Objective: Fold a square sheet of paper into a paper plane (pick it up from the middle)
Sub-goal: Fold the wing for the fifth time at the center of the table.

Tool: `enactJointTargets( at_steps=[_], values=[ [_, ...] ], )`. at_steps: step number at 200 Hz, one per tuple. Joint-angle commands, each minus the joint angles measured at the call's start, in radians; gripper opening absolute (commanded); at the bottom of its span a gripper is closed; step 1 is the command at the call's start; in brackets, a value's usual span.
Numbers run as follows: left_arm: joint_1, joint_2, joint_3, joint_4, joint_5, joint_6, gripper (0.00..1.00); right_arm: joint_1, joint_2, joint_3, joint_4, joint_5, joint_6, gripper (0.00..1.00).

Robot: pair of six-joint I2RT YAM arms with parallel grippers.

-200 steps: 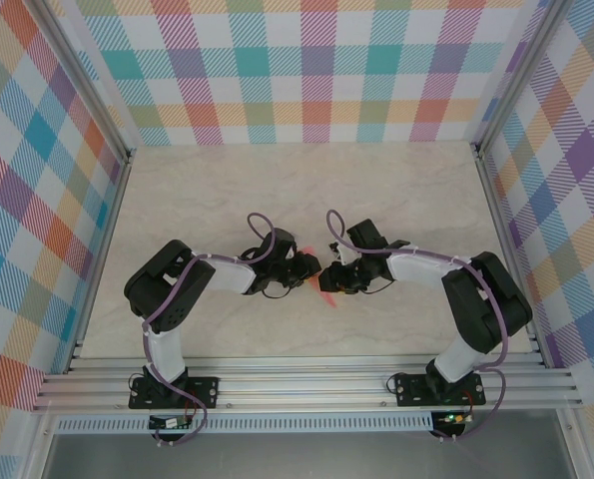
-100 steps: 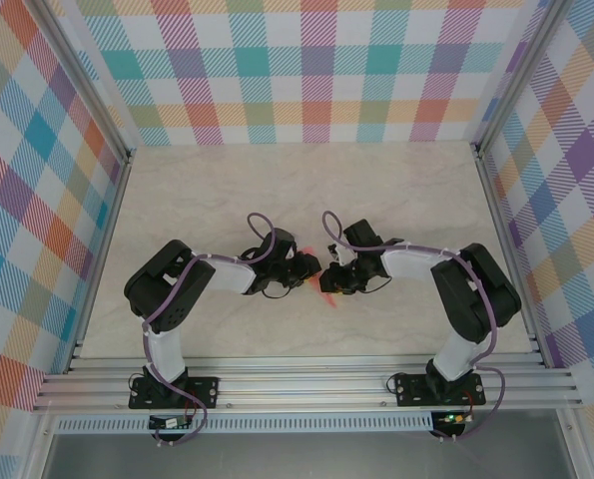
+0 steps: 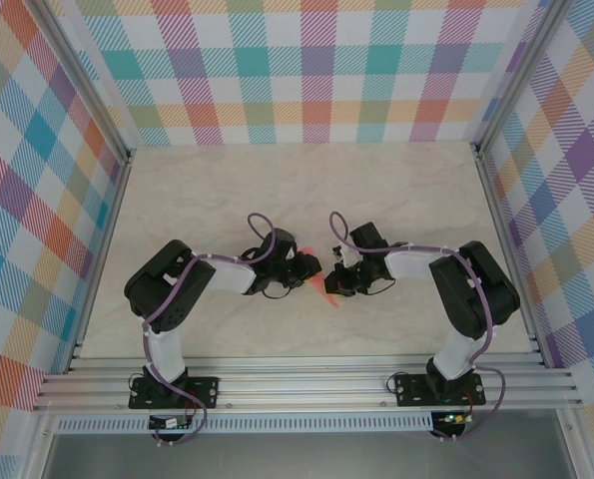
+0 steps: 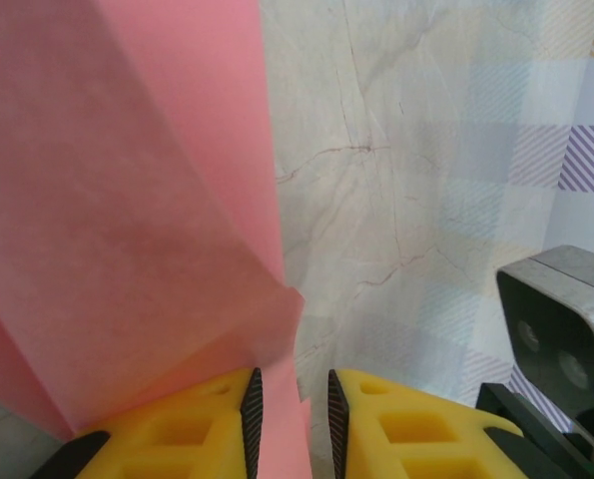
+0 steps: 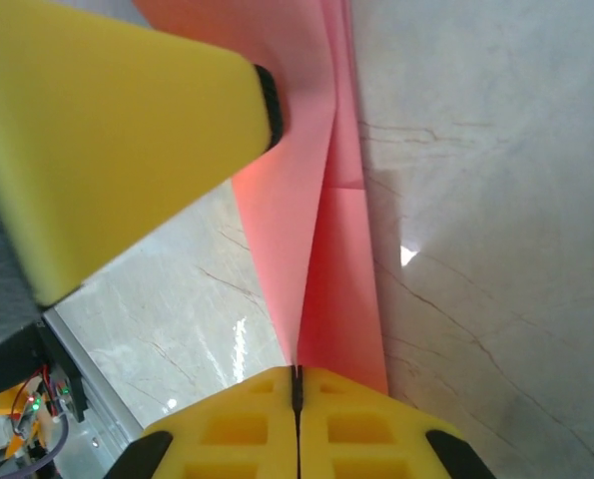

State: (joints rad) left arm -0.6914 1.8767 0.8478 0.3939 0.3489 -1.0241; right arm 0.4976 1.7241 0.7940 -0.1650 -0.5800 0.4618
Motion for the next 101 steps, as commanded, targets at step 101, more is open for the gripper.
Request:
enactJointTargets(
  at_steps=[101],
  values=[
    [0.010,0.016,-0.010,-0.044,-0.011,0.016,0.26,-0.026,-0.054,-0.011,-0.069,-0.052,-0.094,0.29]
  ],
)
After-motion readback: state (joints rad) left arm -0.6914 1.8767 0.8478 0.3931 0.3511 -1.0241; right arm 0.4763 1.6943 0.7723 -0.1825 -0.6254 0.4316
